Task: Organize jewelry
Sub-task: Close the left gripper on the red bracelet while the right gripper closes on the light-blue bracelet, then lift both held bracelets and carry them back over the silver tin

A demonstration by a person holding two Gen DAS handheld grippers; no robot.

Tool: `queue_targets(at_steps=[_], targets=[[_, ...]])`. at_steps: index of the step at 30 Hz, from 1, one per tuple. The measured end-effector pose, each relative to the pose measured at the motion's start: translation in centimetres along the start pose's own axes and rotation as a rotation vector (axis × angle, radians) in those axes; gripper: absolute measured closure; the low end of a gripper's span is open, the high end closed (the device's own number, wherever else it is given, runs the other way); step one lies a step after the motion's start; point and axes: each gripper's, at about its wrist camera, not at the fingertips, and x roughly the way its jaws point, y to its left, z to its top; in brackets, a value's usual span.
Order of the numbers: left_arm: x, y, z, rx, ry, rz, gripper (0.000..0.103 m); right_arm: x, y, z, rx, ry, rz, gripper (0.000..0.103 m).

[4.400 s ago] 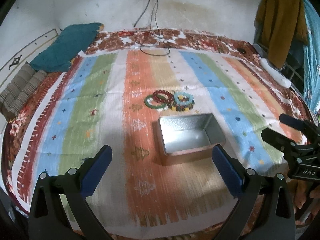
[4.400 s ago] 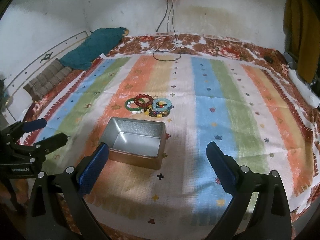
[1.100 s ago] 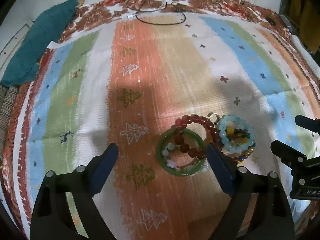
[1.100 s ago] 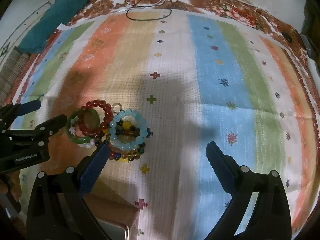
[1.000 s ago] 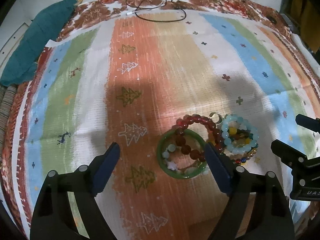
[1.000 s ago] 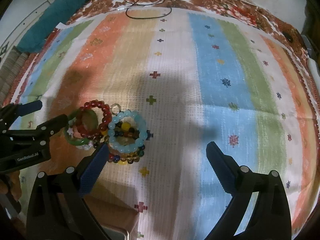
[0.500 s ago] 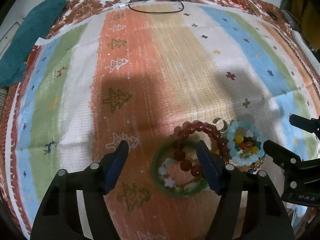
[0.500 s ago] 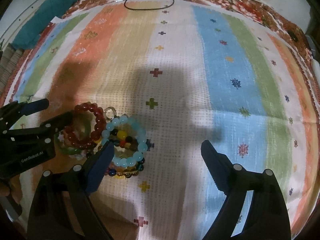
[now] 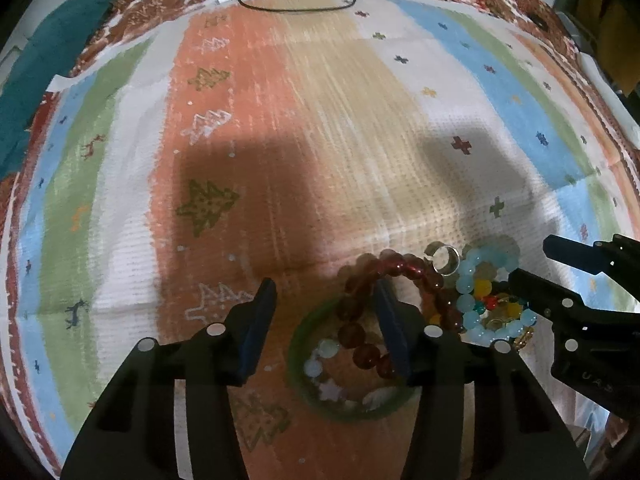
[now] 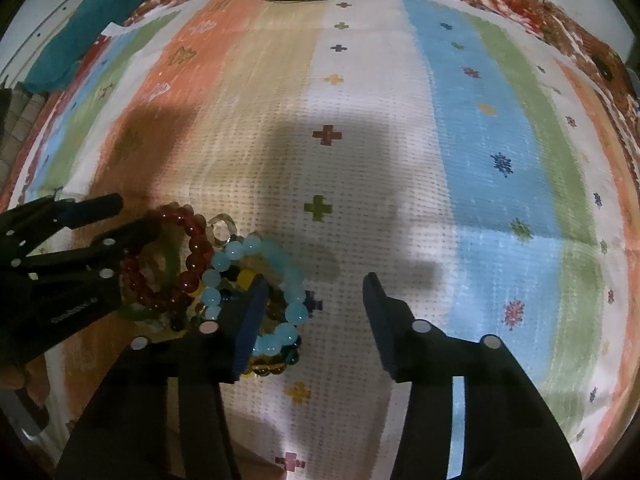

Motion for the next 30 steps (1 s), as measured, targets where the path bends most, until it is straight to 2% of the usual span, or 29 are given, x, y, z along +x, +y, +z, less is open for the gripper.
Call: queue_targets(at_steps=[3,5,7,10,15,20,30], targets=[[0.4,-0.1,0.2,0.005,-0.005,-0.018,0.060,0.4,0.1,0.1,-0.005,0.010,0.006,0.068],[0.6,-0.3,0.4,0.002,0.002,-0.042,0.075,0.7,0.2,0.1,-0.010,0.014,0.009,0.074],[0.8,-0.4,0.5,-0.003,0.008,-0.046,0.084,0.9,0.2,0.1,-0.011,0.016,0.022,0.080],[1.1,-0.8,0.7,-0.003,0.015,-0.040,0.087,1.0,0.4,0.2,-0.020,0.020,0.030,0.091],[0.6,-0.6,0.5,-0.010,0.010,-0.031,0.087,0.7,0.5,0.0,-0.034,0.008,0.020,0.091],[-1.0,-0.6,-0.4,-0.013,-0.010,0.007,0.090,-1.2,0.7,-0.4,-0.047,-0.047,0.001,0.091],[-5.1,-1.2,-1.7,-0.056,-0.060,-0.017,0.090,-4.3,1.1,-1.8,-0.062,-0.116,0.011,0.091]])
